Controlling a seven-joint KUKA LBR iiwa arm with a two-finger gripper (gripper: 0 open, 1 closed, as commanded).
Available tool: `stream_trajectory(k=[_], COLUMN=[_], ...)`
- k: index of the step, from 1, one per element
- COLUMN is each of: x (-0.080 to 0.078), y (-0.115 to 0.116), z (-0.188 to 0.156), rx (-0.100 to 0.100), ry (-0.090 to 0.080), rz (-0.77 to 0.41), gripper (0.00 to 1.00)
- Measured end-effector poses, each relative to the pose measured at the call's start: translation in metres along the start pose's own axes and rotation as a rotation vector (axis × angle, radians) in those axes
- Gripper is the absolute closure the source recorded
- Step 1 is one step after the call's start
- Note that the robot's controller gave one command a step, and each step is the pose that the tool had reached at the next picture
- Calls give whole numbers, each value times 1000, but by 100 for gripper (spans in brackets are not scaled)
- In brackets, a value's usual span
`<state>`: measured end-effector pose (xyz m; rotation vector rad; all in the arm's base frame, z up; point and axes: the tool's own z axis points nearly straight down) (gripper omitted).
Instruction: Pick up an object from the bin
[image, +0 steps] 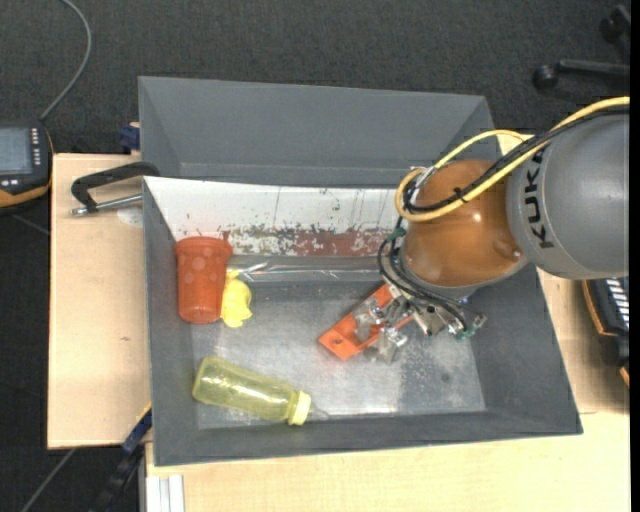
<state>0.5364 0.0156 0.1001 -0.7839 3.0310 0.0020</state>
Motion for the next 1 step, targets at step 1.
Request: stream_trajectory(k=[1], x=[-20], y=[-8], z=[-168], rx=[4], ry=[-12], rz=[-2], gripper=[100])
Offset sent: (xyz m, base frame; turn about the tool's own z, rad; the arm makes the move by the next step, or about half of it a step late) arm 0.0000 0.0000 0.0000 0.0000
